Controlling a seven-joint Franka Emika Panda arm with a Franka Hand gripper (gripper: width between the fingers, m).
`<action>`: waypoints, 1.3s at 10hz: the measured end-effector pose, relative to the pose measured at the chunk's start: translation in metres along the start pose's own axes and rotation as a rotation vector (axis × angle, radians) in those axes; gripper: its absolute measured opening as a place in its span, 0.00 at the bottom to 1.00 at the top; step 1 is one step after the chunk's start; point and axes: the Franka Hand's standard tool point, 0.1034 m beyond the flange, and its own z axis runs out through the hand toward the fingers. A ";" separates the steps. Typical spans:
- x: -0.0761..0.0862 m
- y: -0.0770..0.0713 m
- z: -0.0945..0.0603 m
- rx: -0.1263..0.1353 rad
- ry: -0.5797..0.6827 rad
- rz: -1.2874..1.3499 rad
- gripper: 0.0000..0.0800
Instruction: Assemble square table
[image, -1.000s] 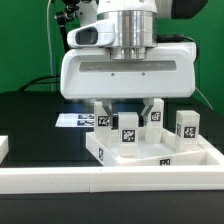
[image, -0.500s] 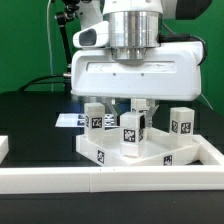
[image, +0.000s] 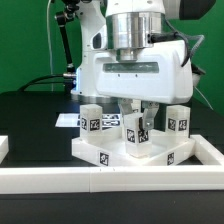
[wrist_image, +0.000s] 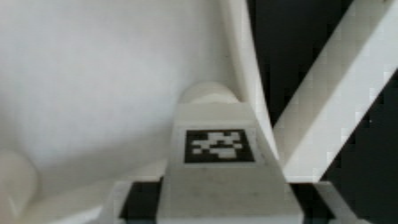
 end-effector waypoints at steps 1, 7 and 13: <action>-0.004 -0.002 0.000 -0.001 0.000 0.125 0.36; -0.008 -0.003 0.001 -0.005 -0.023 0.422 0.36; -0.016 -0.007 0.001 -0.001 -0.027 0.028 0.81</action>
Offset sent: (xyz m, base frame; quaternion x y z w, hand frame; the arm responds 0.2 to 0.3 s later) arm -0.0040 -0.0012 -0.0033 -0.0342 -0.0075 0.2594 0.9651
